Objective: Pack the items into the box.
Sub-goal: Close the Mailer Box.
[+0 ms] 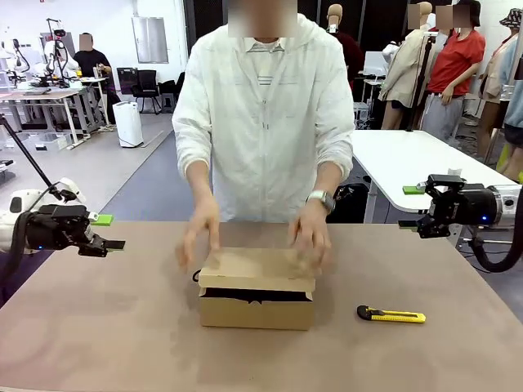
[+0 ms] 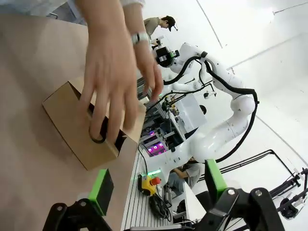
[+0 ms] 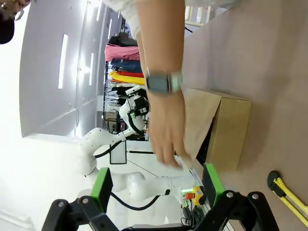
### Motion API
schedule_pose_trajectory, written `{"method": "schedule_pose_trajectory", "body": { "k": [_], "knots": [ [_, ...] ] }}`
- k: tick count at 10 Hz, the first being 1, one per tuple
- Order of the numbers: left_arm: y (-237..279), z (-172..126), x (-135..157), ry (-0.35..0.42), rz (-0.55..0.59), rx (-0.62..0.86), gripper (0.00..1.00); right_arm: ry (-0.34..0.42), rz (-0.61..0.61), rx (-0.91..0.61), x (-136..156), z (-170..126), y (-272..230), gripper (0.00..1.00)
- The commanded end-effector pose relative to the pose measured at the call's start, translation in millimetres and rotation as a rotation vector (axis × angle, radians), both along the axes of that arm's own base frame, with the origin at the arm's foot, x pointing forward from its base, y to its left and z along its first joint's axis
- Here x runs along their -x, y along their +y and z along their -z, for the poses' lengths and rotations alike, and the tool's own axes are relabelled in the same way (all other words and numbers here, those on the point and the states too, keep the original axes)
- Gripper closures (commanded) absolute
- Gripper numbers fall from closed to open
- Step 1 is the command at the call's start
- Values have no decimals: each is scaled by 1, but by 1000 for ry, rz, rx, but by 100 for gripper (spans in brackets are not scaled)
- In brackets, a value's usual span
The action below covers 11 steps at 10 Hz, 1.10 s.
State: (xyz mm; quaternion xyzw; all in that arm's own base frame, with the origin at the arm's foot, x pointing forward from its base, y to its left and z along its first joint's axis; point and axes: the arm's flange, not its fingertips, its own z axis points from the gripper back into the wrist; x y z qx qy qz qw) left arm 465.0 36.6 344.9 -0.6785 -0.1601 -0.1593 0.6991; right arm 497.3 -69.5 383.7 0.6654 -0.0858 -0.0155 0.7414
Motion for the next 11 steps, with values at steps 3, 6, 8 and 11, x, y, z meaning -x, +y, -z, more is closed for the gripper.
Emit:
{"method": "schedule_pose_trajectory", "body": {
  "k": [3,6,8,11],
  "knots": [
    [-1,-2,0,-21,1,18,0,-8,-11,0,1,-4,0,0],
    [-1,-2,0,-21,1,18,0,-8,-11,0,1,-4,0,0],
    [-1,-2,0,-21,1,18,0,-8,-11,0,1,-4,0,0],
    [-1,-2,0,-21,1,18,0,-8,-11,0,1,-4,0,0]
  ]
}}
